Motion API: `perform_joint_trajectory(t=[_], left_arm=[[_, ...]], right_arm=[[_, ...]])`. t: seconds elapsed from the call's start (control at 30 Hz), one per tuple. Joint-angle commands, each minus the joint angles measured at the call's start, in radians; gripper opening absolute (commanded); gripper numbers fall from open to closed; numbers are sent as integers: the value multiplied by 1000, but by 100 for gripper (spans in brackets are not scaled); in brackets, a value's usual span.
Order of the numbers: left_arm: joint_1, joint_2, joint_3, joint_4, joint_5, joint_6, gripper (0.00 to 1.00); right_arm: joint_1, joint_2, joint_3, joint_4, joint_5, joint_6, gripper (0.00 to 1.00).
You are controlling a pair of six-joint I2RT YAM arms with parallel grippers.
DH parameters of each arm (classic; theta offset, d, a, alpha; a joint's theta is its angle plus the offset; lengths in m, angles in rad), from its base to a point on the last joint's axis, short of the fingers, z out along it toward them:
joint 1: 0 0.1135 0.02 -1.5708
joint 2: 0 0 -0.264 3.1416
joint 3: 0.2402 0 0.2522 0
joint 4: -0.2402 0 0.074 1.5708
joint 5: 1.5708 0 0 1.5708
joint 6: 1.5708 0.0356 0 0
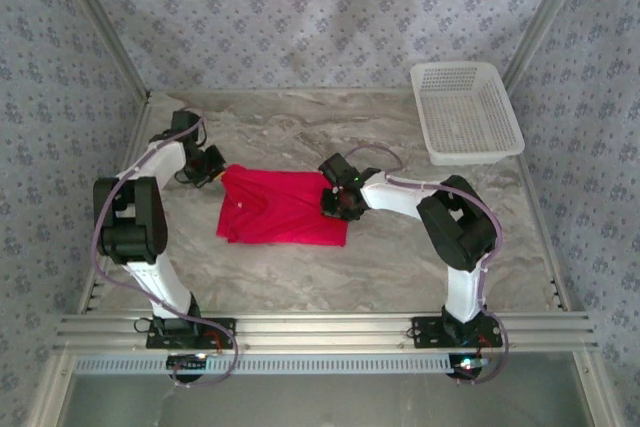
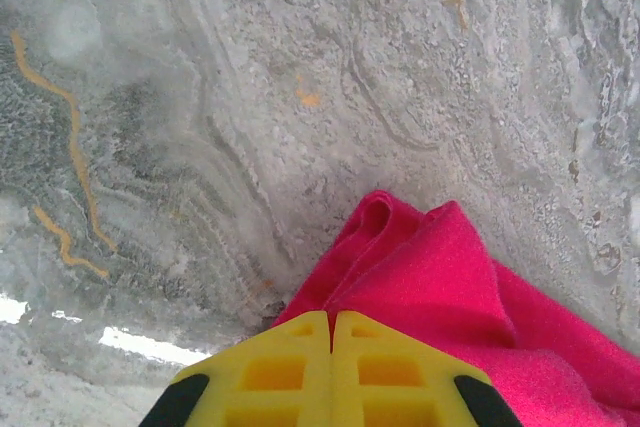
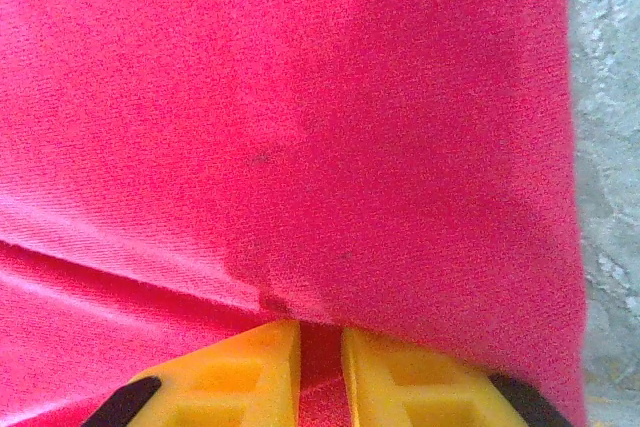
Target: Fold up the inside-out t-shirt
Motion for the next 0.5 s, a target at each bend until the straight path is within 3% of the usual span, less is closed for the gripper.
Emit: perform_joint_trajectory(t=[0.0,0.07,0.13,0.27,0.33,0.47], left_arm=[[-8,34,76,28,54,33,6],[-18,22,98,-3,16,52,14],[-42,-18,115,-60,-100,76,33],[-137,-134,88,-110,-231,108,39],[-200,-184,43,-96,-200,65,38],[-346,-202,-57,108,-6,-100,35]], right_arm=[[11,43,2,-86,10,-8,23],[20,16,44,-82,-22,-35,24],[27,-19,82,-93,-53,-57,26],[25,-96,118,-112,-58,-69,30],[9,-127,110,-125,-29,-51,29],[-43,-131,47,-66,-14,27,22]])
